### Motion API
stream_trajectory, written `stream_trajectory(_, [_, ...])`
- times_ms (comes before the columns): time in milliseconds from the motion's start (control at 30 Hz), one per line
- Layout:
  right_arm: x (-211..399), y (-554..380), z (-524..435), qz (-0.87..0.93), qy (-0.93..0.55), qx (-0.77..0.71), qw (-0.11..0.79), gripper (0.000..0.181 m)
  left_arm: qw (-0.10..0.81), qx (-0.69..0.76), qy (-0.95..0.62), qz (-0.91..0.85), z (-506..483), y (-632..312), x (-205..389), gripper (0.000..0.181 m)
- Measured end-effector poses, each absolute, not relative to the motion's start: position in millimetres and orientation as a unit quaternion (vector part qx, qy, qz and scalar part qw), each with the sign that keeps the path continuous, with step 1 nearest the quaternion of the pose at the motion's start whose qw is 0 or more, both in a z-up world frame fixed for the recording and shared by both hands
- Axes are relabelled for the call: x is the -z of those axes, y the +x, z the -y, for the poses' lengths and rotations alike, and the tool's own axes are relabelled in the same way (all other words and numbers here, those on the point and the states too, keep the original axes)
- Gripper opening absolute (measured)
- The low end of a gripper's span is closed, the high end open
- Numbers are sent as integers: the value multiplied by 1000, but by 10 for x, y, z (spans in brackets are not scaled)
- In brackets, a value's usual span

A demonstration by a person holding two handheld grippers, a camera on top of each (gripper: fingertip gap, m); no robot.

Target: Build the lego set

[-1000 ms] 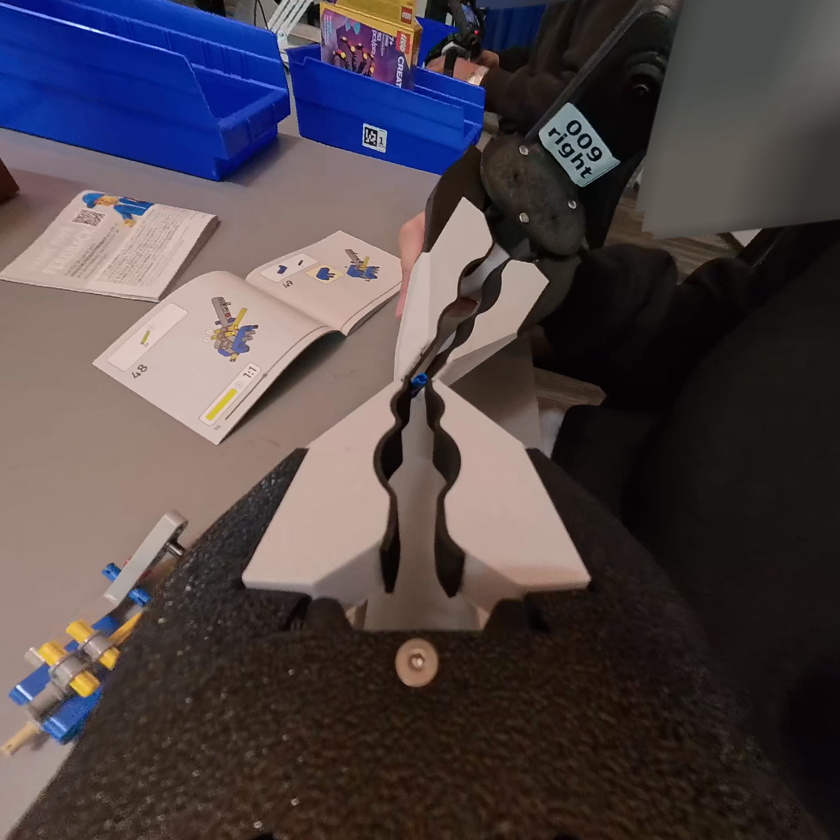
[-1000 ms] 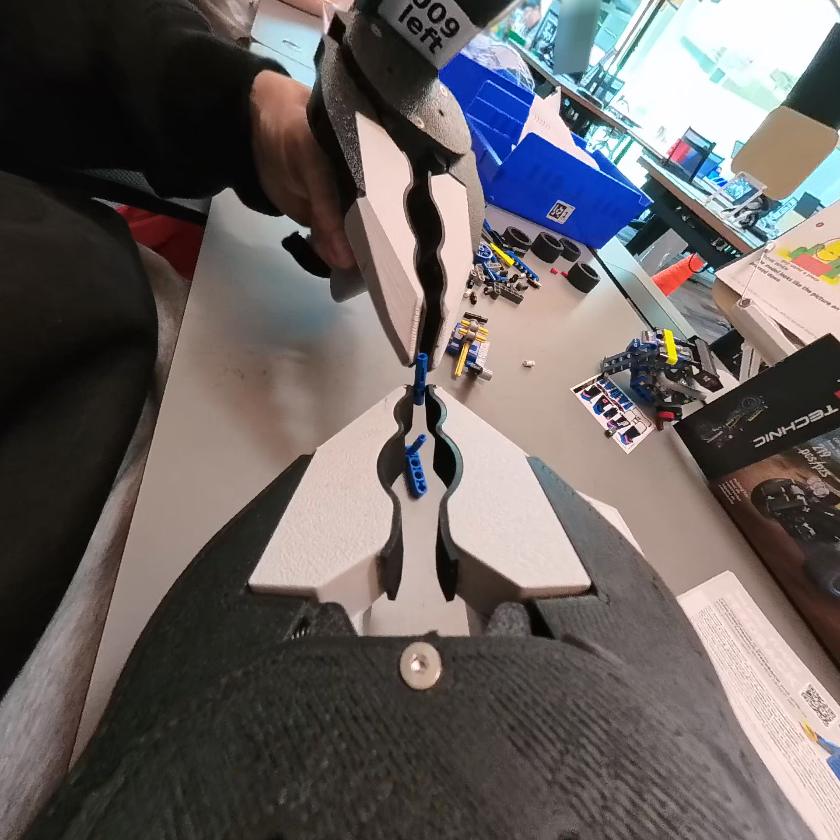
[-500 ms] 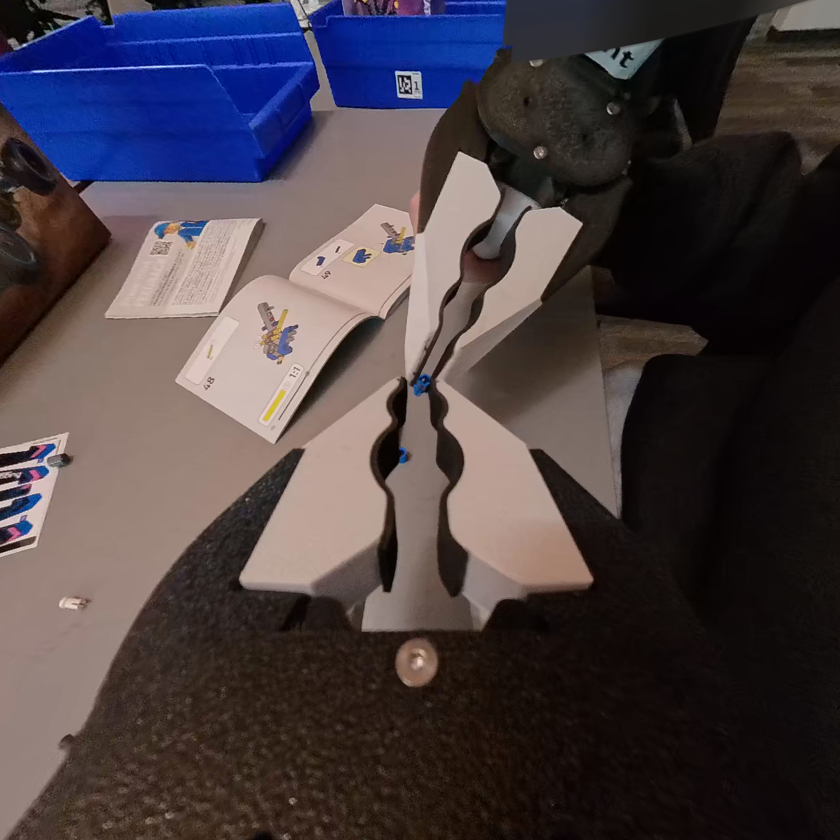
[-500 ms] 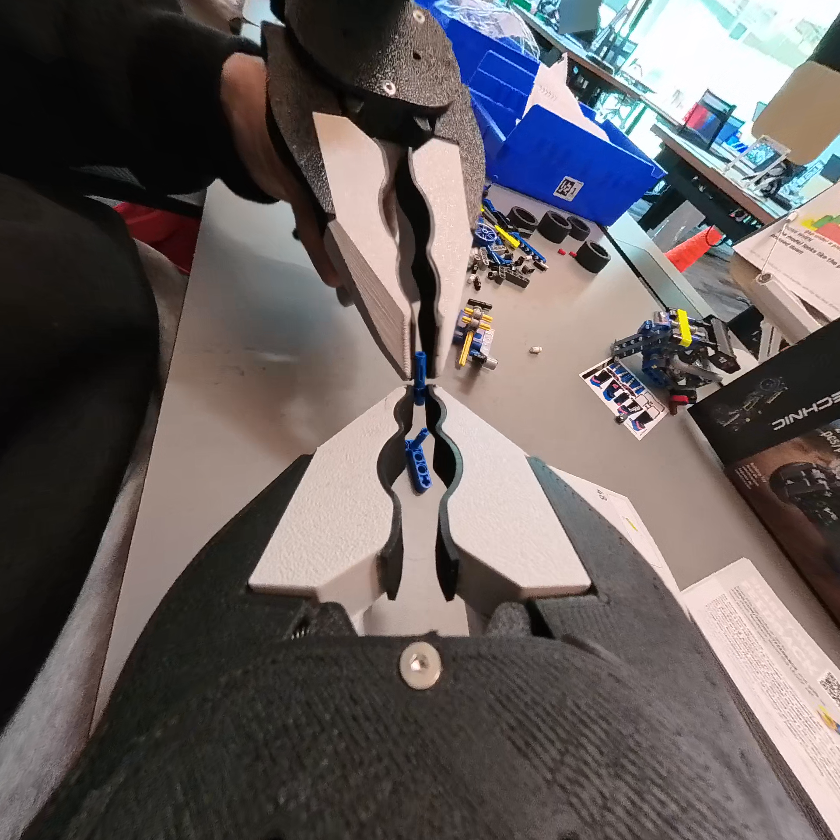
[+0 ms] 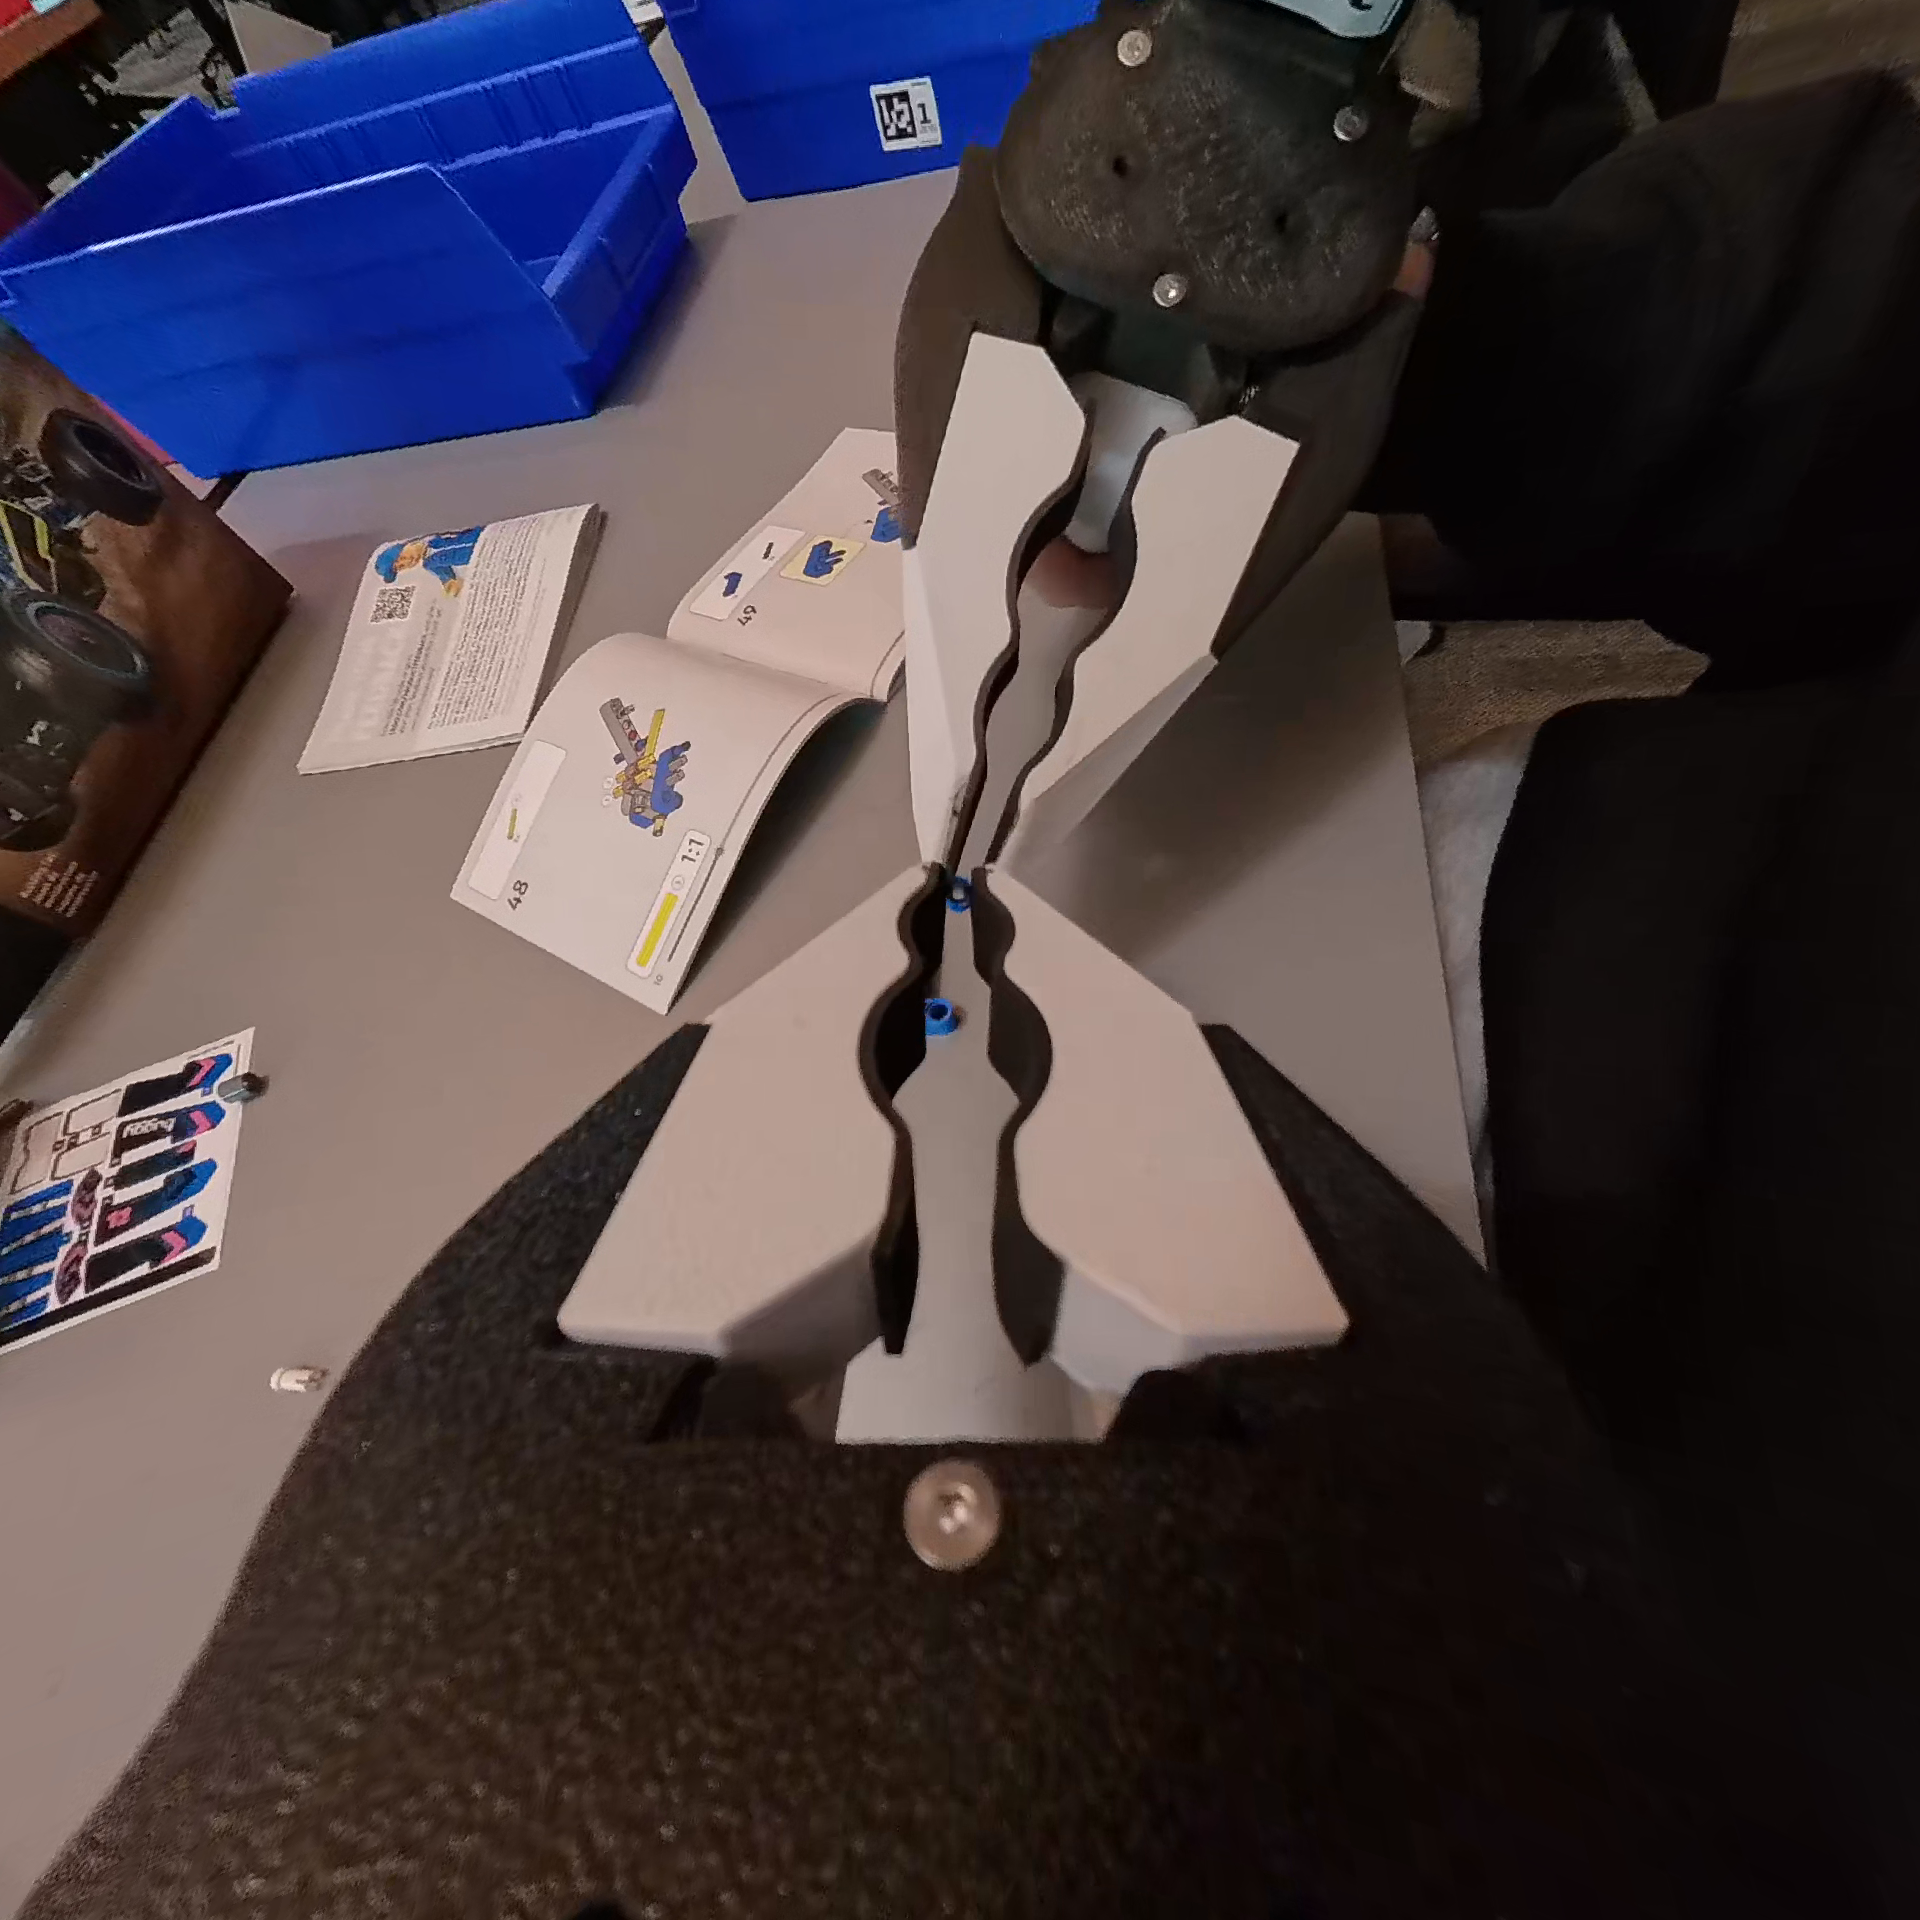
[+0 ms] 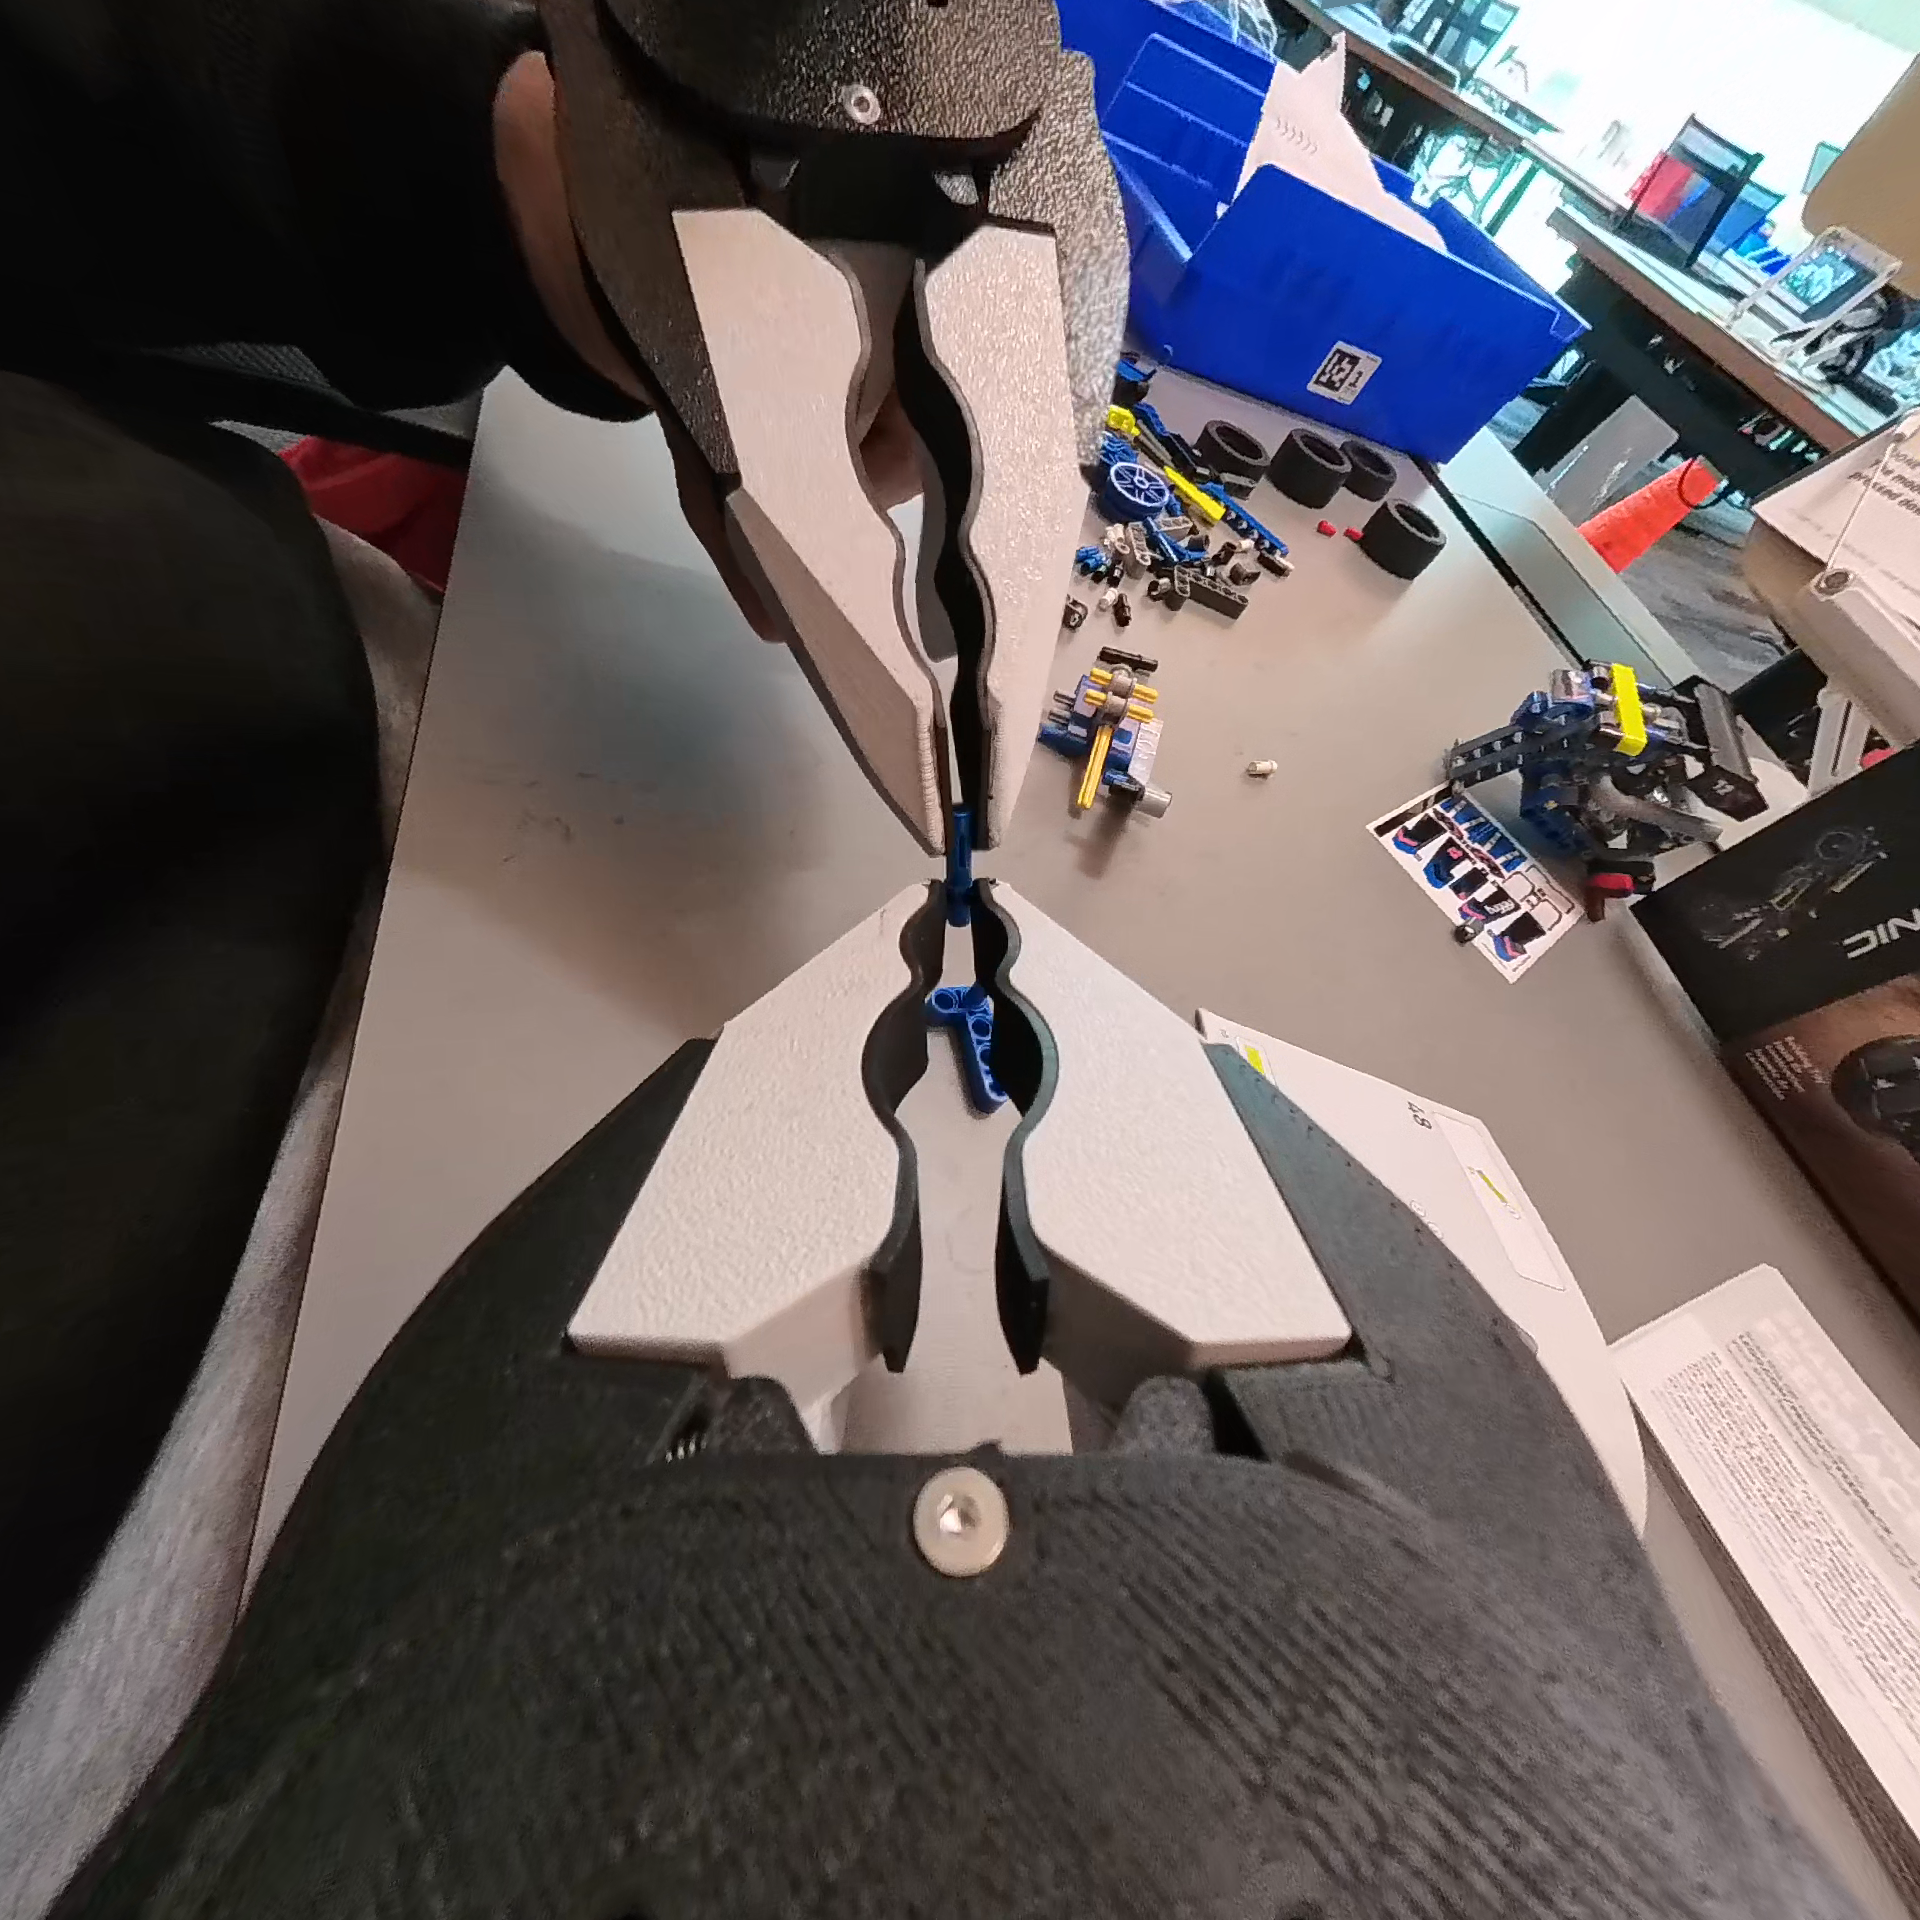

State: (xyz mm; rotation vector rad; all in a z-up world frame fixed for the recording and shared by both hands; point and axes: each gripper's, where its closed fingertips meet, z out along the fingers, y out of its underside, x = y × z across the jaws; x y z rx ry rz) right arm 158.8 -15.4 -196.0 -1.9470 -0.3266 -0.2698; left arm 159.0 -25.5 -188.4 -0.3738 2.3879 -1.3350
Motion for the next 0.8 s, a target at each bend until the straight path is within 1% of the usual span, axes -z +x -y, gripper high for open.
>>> stream_trajectory(100, [1972,1593,161,134,-821,109,543,3,183,468,-139,-853,244,1605,1902,1])
stream_trajectory(133, [1999,1619,179,125,-827,104,538,1,175,463,-148,-856,234,1619,1914,1])
stream_trajectory(200, [2112,1750,245,101,-848,112,508,13,169,447,-166,-862,180,1684,1949,1])
stream_trajectory(333, [2287,1823,254,88,-874,83,471,20,113,448,-181,-868,193,1731,2014,1])
stream_trajectory(433, [2391,1886,212,82,-889,64,447,24,90,441,-175,-875,236,1771,2070,1])
stream_trajectory(500, [2490,1879,211,82,-901,43,424,23,80,426,-169,-885,256,1791,2119,1])
stream_trajectory(600, [2527,1828,208,88,-904,25,419,9,71,393,-164,-902,250,1826,2214,1])
stream_trajectory(633, [2529,1822,207,90,-903,26,418,7,68,381,-162,-908,245,1828,2243,1])
stream_trajectory(800, [2533,1823,207,87,-904,18,417,7,70,333,-153,-928,223,1846,2338,1])
